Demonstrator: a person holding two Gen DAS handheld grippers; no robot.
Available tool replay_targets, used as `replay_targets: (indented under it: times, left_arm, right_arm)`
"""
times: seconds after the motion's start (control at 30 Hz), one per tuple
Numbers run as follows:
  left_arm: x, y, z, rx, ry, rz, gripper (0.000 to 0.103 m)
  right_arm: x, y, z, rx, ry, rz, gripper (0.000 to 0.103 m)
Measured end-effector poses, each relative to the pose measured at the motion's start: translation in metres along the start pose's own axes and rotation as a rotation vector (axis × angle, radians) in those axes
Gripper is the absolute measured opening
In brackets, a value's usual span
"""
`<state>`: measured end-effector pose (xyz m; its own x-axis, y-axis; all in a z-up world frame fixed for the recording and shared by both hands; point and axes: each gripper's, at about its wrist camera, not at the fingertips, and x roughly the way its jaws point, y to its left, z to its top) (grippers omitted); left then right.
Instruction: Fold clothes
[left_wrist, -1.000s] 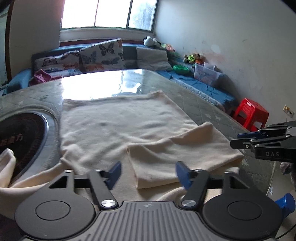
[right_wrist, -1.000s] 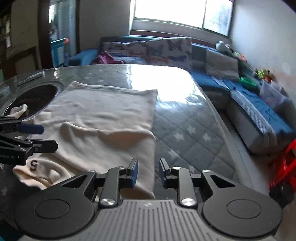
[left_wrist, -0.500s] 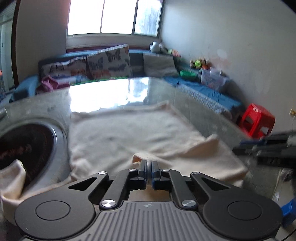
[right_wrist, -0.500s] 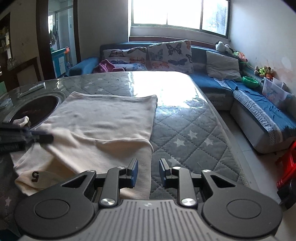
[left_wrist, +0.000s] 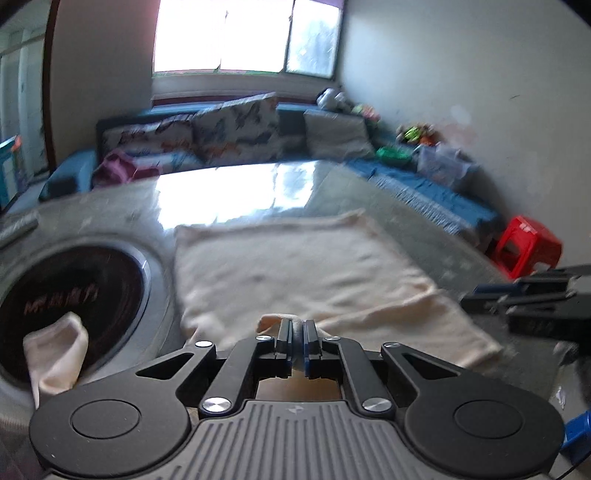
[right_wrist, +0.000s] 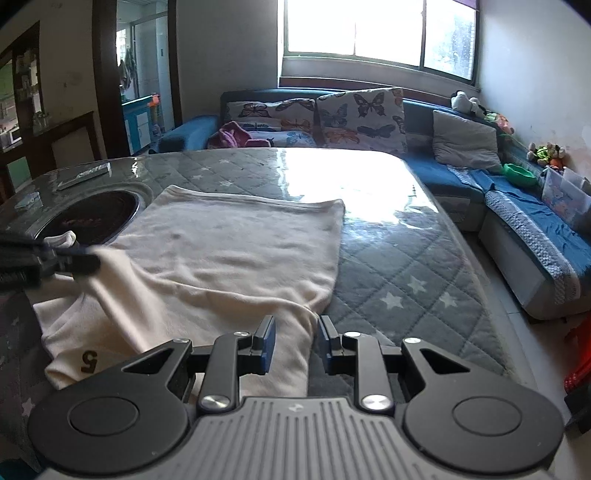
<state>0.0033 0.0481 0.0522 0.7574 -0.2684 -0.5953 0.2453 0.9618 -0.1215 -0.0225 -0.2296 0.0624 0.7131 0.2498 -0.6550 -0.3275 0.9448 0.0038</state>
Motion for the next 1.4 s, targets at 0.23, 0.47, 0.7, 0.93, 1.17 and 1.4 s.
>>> replay_targets:
  times: [0.23, 0.47, 0.7, 0.93, 1.17, 1.4]
  left_arm:
    - [-0.001, 0.017, -0.017, -0.046, 0.028, 0.041, 0.034]
    - [-0.016, 0.035, -0.031, -0.1, 0.008, 0.072, 0.08]
    - [-0.038, 0.055, -0.043, -0.146, -0.021, 0.119, 0.092]
    - [-0.056, 0.085, -0.051, -0.215, -0.041, 0.199, 0.092]
    - [-0.065, 0.114, -0.057, -0.281, -0.044, 0.27, 0.093]
    - [-0.074, 0.133, -0.064, -0.336, -0.05, 0.299, 0.093]
  right_arm:
    - [0.025, 0.011, 0.001, -0.03, 0.051, 0.018, 0.024]
    - [0.03, 0.022, 0.007, -0.096, 0.081, 0.021, 0.024]
    - [0.029, 0.051, 0.033, -0.186, 0.082, 0.087, 0.024]
    - [0.041, 0.109, 0.063, -0.328, 0.083, 0.194, 0.024]
    - [0.049, 0.172, 0.084, -0.491, 0.068, 0.274, 0.024]
    - [0.063, 0.222, 0.103, -0.574, 0.082, 0.354, 0.024]
